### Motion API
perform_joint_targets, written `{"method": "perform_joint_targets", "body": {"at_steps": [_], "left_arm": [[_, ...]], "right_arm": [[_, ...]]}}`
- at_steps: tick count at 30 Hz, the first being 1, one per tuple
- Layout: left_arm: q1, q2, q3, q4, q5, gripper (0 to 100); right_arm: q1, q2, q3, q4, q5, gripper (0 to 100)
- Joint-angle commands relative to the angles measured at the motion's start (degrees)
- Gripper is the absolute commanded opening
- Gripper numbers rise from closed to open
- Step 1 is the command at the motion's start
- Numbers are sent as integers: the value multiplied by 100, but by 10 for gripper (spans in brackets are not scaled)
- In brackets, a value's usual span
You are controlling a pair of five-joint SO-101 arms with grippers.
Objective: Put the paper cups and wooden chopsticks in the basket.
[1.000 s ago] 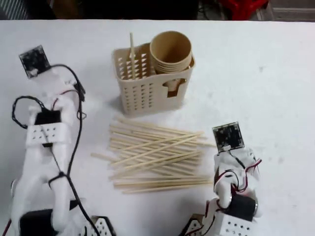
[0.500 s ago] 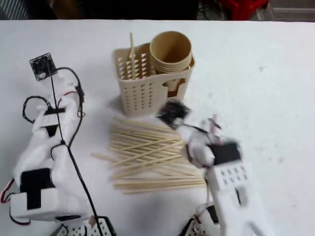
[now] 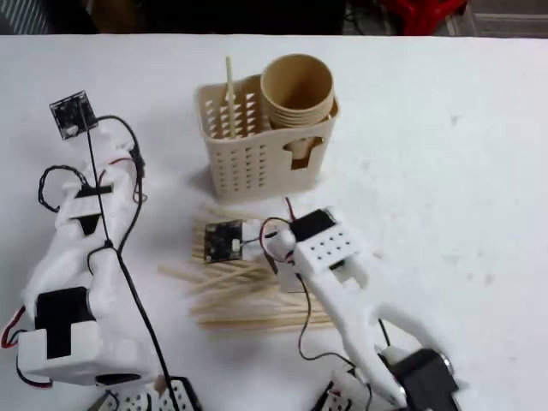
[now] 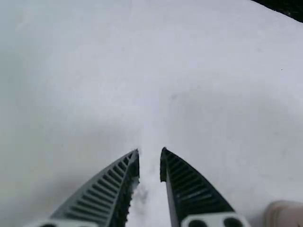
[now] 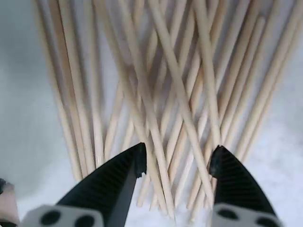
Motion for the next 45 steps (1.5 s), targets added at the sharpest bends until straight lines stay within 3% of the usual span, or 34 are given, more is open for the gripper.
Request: {"method": "perform_joint_targets", "body": {"at_steps": [1, 5, 12, 31, 39, 45], "left_arm": [[-22, -13, -264, -141, -44, 91], [-22, -13, -264, -141, -44, 91], [-13, -22, -264, -141, -44, 91], [-13, -40, -264, -132, -44, 91], [-13, -40, -264, -132, -44, 91], [-13, -40, -264, -132, -44, 91]], "right_arm": [[-13, 321, -35, -338, 255, 195], [-13, 585, -44, -505, 202, 184], [-31, 620, 9, -822, -721, 12], [330, 585, -273, -822, -3112, 16], [312, 585, -299, -1138, -3446, 19], [-171, 593, -299, -1191, -2523, 162]]}}
